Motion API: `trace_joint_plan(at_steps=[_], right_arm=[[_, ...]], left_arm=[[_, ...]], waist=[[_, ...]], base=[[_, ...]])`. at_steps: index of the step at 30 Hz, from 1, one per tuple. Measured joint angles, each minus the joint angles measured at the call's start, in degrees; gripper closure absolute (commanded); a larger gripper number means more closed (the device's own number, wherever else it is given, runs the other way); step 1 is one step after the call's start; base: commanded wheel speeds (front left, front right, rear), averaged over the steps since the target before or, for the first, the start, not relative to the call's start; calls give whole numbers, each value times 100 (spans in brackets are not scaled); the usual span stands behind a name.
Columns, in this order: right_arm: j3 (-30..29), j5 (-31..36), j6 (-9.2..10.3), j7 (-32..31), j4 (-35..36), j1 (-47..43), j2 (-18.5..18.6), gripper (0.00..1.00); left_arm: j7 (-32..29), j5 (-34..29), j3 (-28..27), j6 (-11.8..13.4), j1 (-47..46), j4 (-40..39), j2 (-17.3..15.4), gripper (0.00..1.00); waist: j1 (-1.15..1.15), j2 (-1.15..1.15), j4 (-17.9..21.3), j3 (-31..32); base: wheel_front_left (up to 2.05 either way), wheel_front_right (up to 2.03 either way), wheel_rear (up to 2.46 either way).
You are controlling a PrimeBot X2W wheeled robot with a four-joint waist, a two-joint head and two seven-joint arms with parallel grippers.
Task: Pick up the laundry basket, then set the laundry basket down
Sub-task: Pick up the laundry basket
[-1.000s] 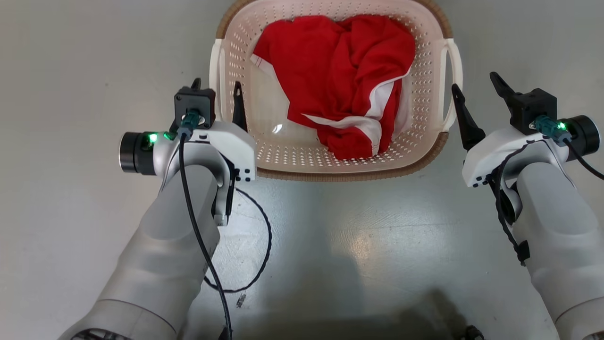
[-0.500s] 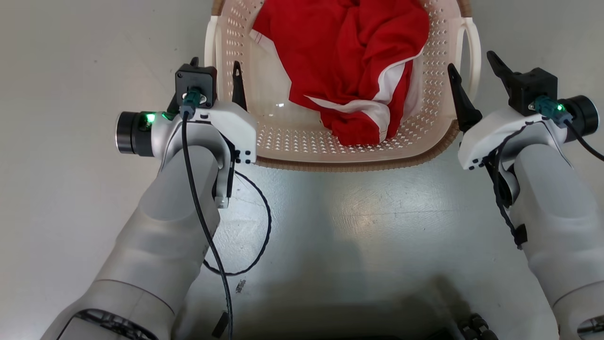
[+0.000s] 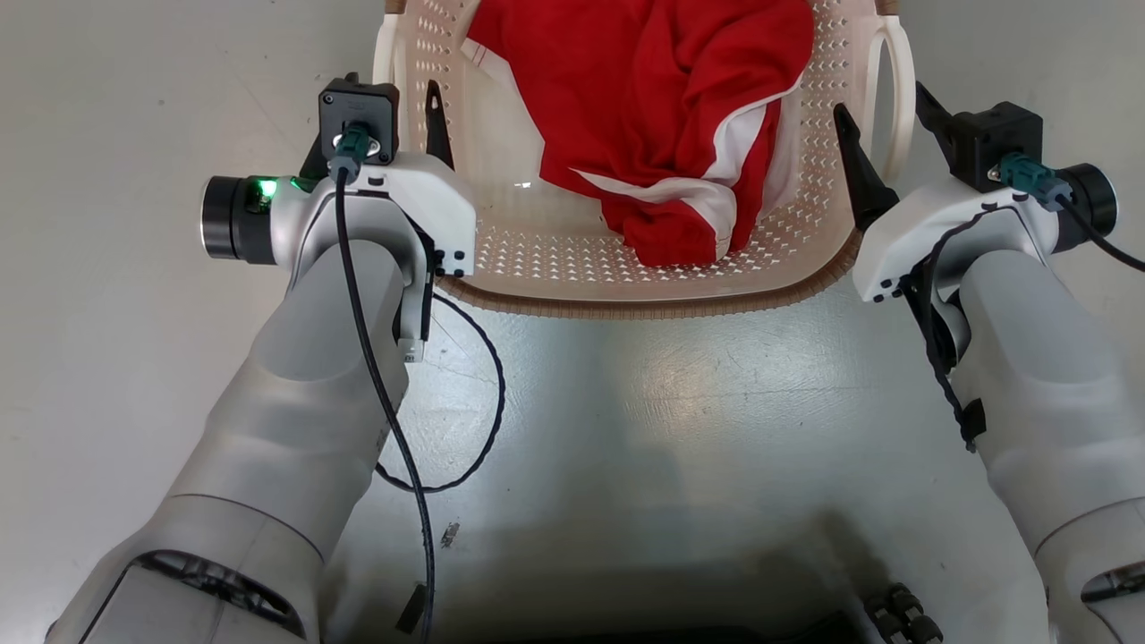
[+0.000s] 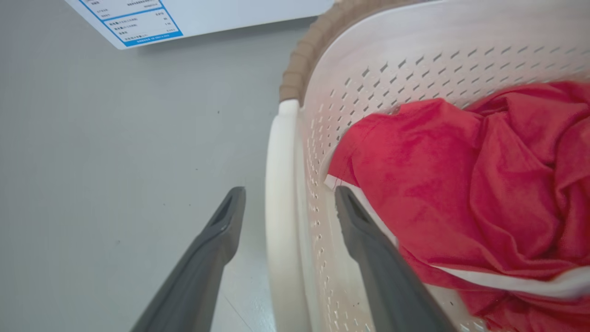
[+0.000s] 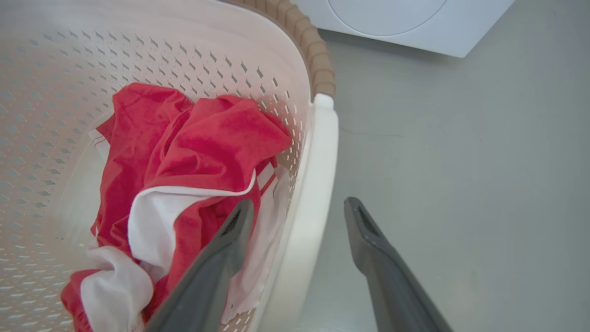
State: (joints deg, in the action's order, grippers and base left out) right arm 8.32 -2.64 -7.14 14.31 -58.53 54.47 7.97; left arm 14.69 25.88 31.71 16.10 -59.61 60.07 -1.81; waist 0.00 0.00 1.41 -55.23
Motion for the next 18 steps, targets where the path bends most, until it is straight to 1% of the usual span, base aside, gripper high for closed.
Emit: trace_joint_plan(at_steps=[8, 18], right_arm=[[24, -48, 0, 2, -335, 154, -67, 0], [64, -96, 0, 3, -374, 232, -116, 0]], left_arm=[[1, 144, 133, -4, -87, 153, 1, 0], [1, 191, 211, -3, -92, 201, 1, 0]], waist=[[0, 0, 17, -7], [0, 0, 39, -30]], base=[[0, 0, 0], [0, 0, 0]])
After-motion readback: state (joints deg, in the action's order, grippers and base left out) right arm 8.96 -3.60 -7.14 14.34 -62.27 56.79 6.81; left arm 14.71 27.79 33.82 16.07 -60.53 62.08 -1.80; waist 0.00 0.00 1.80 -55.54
